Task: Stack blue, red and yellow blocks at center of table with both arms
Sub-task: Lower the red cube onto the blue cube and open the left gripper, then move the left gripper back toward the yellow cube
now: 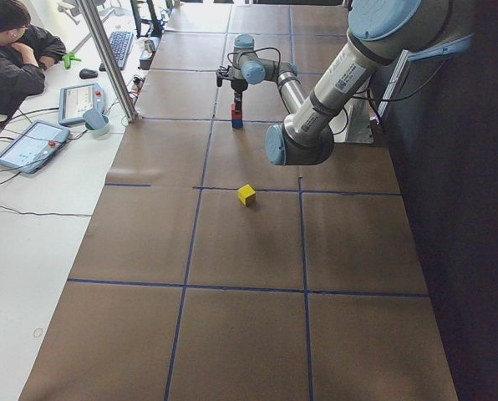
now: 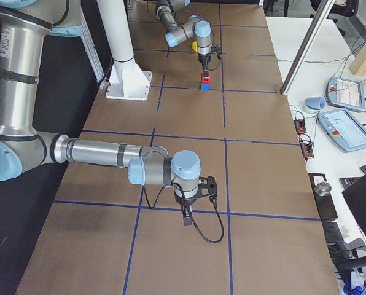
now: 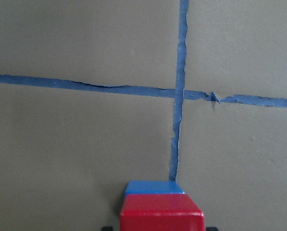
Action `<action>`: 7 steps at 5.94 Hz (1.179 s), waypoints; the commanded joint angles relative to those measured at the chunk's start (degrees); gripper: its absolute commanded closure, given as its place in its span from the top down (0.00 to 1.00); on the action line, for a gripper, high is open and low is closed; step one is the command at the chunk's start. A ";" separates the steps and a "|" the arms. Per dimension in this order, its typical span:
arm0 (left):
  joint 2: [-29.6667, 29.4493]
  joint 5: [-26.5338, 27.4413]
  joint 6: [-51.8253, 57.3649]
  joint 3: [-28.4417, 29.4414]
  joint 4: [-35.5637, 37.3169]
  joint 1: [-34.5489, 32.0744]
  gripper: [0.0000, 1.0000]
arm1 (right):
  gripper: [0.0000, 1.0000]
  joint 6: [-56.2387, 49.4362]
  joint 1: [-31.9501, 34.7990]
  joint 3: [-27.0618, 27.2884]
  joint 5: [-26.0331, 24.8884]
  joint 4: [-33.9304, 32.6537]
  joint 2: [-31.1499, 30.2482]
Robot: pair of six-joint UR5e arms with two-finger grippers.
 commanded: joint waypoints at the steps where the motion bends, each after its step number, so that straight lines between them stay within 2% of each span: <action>1: 0.56 -9.72 1.41 -5.20 4.01 -6.09 1.00 | 1.00 0.00 0.00 0.00 0.00 0.06 0.00; 2: 6.66 -11.12 5.94 -11.32 5.17 -7.26 1.00 | 1.00 0.09 0.00 0.00 0.00 0.06 0.09; 4: 21.94 -11.65 22.95 -23.98 5.01 -13.04 1.00 | 1.00 0.17 0.00 0.00 0.09 -0.02 0.09; 6: 34.62 -13.76 35.28 -31.13 3.70 -16.92 1.00 | 1.00 0.26 0.00 0.00 0.09 -0.02 0.09; 7: 39.80 -13.85 36.13 -33.07 0.47 -17.03 1.00 | 1.00 0.26 0.00 0.00 0.09 -0.02 0.09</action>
